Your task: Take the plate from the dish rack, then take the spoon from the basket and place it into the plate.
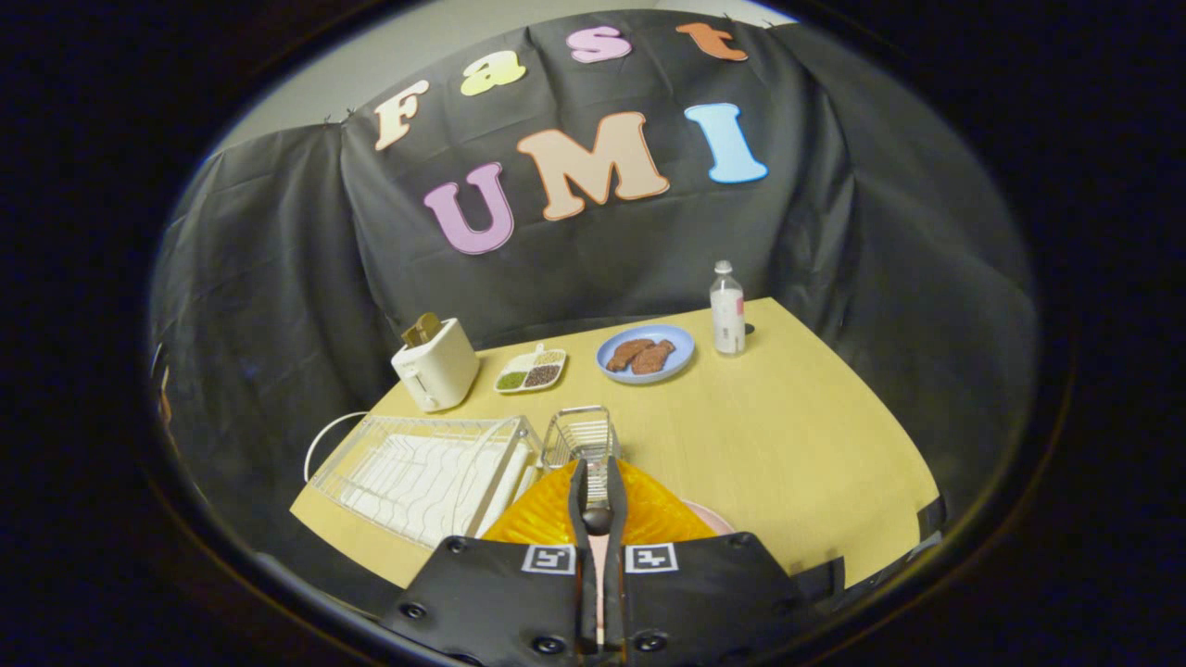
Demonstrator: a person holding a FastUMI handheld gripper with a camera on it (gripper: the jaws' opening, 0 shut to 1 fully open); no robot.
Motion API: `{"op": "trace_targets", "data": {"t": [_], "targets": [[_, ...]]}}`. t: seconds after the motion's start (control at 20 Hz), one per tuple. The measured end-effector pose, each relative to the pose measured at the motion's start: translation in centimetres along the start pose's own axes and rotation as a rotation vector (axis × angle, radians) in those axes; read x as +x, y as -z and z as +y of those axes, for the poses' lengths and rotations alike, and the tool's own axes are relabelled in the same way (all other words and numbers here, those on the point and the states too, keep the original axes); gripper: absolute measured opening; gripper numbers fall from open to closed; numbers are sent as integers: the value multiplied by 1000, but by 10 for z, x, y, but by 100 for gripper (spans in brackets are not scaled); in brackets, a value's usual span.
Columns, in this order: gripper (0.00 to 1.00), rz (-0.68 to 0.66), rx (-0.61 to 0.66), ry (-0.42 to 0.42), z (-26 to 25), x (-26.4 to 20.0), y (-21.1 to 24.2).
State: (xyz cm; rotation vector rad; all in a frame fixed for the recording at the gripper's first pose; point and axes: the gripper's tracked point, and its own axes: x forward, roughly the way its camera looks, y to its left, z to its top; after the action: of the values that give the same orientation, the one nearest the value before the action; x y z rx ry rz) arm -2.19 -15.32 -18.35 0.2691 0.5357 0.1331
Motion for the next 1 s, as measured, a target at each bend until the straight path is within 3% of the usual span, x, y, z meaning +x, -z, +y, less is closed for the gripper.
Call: {"op": "trace_targets", "data": {"t": [0.4,1.0], "targets": [[6,77,-2,-8,-19,14,38],[7,151,-61,-12,-21,26,60]]}}
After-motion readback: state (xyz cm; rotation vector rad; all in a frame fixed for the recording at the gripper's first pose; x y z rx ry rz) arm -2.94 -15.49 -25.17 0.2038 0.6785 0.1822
